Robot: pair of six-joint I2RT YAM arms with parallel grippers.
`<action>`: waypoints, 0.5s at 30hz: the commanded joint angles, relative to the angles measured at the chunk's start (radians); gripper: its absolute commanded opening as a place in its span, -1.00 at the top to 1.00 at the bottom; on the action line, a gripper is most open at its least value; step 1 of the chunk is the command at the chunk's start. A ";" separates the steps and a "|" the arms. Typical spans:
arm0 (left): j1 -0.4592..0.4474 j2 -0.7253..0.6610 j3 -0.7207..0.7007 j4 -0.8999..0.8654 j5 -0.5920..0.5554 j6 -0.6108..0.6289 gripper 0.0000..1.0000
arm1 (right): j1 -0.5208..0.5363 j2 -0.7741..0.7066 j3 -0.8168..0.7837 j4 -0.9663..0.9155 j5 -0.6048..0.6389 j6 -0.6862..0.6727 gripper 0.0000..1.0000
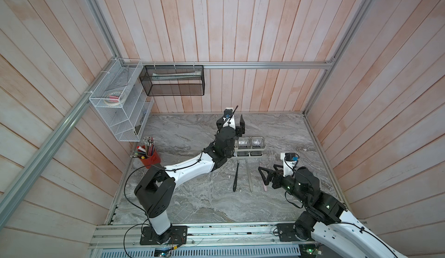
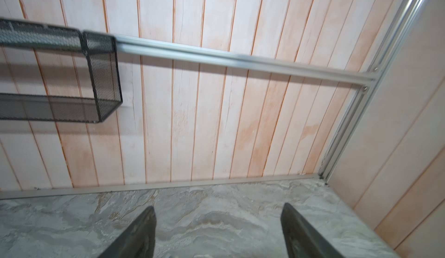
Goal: Place the toothbrush into the toothbrush holder
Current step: Pick up the toothbrush from the center of the board.
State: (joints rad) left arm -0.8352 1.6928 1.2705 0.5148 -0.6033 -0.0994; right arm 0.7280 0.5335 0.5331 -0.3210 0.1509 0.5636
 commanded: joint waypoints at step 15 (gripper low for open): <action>-0.053 -0.355 0.100 -0.932 -0.106 -0.489 -0.83 | -0.127 0.598 0.186 -0.223 0.062 -0.033 -0.36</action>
State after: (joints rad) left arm -0.8894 1.3643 1.3983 -0.1600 -0.6910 -0.4351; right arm 0.6041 1.0790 0.7010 -0.5079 0.1940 0.5648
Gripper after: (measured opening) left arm 0.911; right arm 0.681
